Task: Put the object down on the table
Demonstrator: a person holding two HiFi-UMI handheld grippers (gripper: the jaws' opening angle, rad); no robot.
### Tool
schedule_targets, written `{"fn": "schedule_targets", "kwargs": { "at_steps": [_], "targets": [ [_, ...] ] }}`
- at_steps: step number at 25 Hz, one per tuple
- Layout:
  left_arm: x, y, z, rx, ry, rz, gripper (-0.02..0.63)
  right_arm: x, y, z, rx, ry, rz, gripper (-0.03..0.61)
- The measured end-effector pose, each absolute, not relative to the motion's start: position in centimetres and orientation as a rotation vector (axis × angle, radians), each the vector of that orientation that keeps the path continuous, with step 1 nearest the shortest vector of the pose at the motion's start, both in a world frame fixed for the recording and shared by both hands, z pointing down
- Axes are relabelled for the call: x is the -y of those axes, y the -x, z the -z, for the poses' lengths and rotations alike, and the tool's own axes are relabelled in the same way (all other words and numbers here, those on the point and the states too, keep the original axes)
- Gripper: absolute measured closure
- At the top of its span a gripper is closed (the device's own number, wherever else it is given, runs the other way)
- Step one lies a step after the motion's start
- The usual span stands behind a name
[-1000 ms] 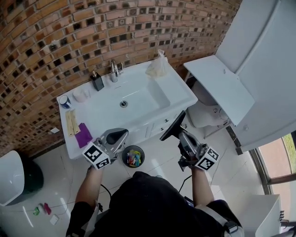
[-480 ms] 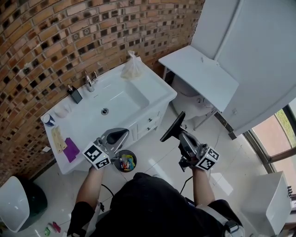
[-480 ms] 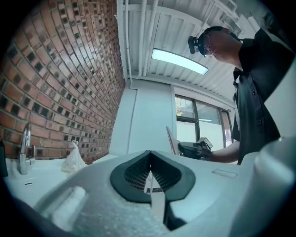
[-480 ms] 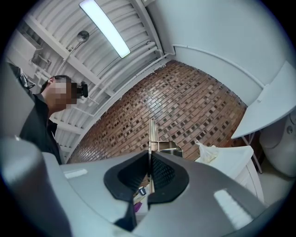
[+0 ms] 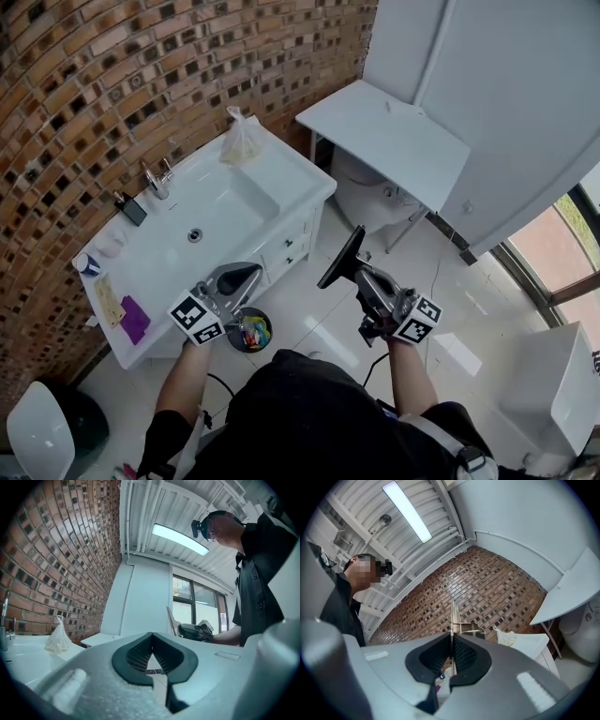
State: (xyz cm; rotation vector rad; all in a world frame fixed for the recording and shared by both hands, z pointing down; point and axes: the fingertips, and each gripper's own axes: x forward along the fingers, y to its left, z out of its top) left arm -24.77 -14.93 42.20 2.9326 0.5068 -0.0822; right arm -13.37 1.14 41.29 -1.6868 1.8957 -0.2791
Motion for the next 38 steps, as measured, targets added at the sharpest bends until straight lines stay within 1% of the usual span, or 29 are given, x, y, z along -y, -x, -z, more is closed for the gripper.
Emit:
{"fn": "schedule_targets", "kwargs": {
  "at_steps": [5,13,23,38],
  "targets": [
    [12.2,20.9,-42.5,-0.589,-2.903,0.072,0.614,-4.3,11.1,-42.2,-1.88,1.749,0.311,0.571],
    [7.1,15.8,-41.4,-0.753,-2.863,0.109,0.614,-9.9,7.1,-42.2,-1.759,1.833,0.256,0.571],
    [7.2,13.5,-42.2,-0.904,-2.848,0.041,0.614,-10.9,7.1,-41.5,-1.634,1.908,0.212,0.571],
    [4.4,10.4,-41.1,-1.126,-2.689,0.079,0.614,-15.2,7.3,-41.0,-1.405,2.001,0.129,0.571]
  ]
}}
